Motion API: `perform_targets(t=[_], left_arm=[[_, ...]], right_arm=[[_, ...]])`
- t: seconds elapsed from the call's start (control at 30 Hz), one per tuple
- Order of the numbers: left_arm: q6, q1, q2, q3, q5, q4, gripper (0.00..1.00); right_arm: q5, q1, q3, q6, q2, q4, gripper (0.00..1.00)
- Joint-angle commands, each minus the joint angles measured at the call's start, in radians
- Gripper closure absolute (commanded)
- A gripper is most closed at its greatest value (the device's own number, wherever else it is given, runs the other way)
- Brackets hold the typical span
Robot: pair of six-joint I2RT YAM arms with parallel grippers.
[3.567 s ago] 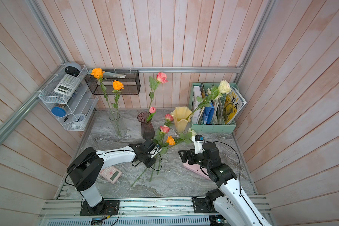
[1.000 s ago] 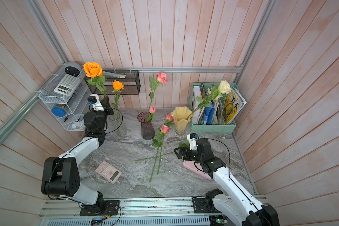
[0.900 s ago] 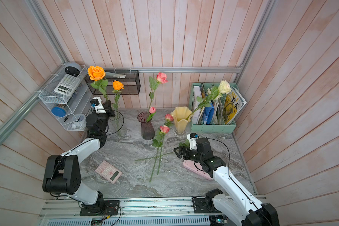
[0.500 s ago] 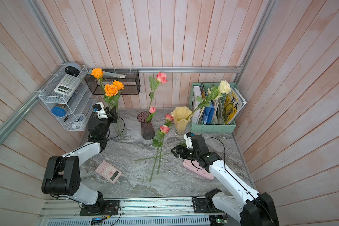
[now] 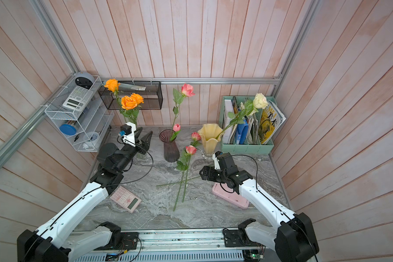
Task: Arrange the flowers in different vases according to their colors
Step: Insert the flower into the vase, then pick up the flower at the center of the board.
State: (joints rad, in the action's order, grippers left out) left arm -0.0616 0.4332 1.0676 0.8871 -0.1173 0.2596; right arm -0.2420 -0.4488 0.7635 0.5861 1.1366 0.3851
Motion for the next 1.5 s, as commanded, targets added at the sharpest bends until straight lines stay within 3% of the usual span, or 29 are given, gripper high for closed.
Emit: perform_targets(t=[0.0, 0.17, 0.33, 0.93, 1.47], left_arm=[[-0.110, 0.113, 0.005, 0.050, -0.057, -0.314, 0.41], [-0.151, 0.316, 0.107, 0.054, 0.028, -0.386, 0.41], [-0.172, 0.388, 0.242, 0.084, 0.069, -0.346, 0.40], [-0.379, 0.488, 0.730, 0.376, -0.053, -0.531, 0.40], [-0.480, 0.490, 1.029, 0.639, 0.073, -0.695, 0.46]], right_arm=[[0.046, 0.056, -0.002, -0.016, -0.067, 0.074, 0.13], [0.062, 0.144, -0.012, -0.051, -0.147, 0.156, 0.13], [0.043, 0.223, -0.038, -0.069, -0.198, 0.190, 0.13], [-0.011, 0.313, -0.101, -0.095, -0.251, 0.184, 0.12], [-0.064, 0.321, -0.151, -0.092, -0.294, 0.160, 0.12]])
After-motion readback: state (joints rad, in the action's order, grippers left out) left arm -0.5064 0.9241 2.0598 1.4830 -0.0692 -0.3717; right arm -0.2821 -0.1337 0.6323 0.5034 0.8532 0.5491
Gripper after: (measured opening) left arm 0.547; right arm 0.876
